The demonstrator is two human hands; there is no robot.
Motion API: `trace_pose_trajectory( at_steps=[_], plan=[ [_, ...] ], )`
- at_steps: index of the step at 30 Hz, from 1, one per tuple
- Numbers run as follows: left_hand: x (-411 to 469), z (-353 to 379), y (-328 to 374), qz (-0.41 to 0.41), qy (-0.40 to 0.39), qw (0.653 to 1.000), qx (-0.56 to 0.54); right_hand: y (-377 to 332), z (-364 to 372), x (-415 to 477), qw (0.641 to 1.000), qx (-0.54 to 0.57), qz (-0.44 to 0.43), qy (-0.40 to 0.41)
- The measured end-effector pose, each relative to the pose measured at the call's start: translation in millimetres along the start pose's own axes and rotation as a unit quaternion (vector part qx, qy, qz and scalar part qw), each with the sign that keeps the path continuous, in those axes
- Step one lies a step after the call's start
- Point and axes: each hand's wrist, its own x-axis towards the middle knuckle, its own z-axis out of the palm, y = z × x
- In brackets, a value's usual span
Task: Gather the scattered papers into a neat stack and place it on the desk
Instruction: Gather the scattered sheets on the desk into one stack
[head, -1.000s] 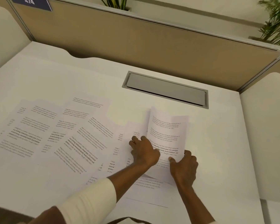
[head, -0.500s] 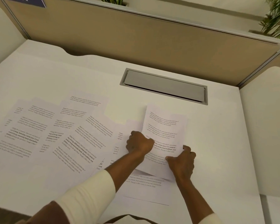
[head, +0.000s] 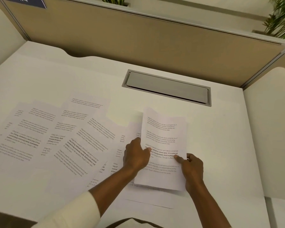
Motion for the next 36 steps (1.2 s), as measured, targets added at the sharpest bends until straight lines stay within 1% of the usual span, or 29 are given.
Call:
trace_pose_trajectory(
  at_steps=[2, 6, 8, 10, 12, 15, 17, 22, 24, 27, 32, 36],
  plan=[
    [-11, -7, -12, 0.001, 0.000, 1.000, 0.031, 7, -3, -8, 0.999, -0.036, -0.015, -0.003],
    [-25, -21, -39, -0.025, 0.003, 0.995, 0.093, 26, 2, -30, 0.989, -0.142, -0.036, -0.022],
    [-28, -22, -51, -0.028, 0.000, 0.990, 0.142, 34, 9, -43, 0.973, -0.221, -0.063, -0.023],
    [-31, -20, -58, -0.024, 0.009, 0.977, 0.212, 40, 18, -54, 0.946, -0.306, -0.105, 0.006],
    [-34, -18, -64, -0.015, 0.037, 0.963, 0.267, 41, 25, -63, 0.935, -0.332, -0.120, 0.025],
    [-37, -18, -70, 0.000, 0.076, 0.949, 0.306, 37, 30, -67, 0.943, -0.313, -0.112, 0.023],
    [-36, -20, -71, -0.006, 0.083, 0.950, 0.302, 34, 32, -64, 0.950, -0.292, -0.105, 0.021],
    [-28, -25, -64, -0.060, 0.073, 0.963, 0.254, 26, 36, -55, 0.963, -0.259, -0.076, 0.008],
    [-22, -28, -58, -0.083, 0.069, 0.963, 0.248, 21, 40, -54, 0.964, -0.255, -0.070, 0.003],
    [-14, -32, -53, -0.113, 0.060, 0.967, 0.221, 16, 46, -54, 0.965, -0.253, -0.072, -0.008],
    [-3, -38, -52, -0.129, 0.075, 0.966, 0.212, 18, 56, -58, 0.956, -0.277, -0.091, -0.015],
    [5, -43, -53, -0.160, 0.071, 0.972, 0.159, 23, 61, -61, 0.948, -0.299, -0.110, -0.009]
  ],
)
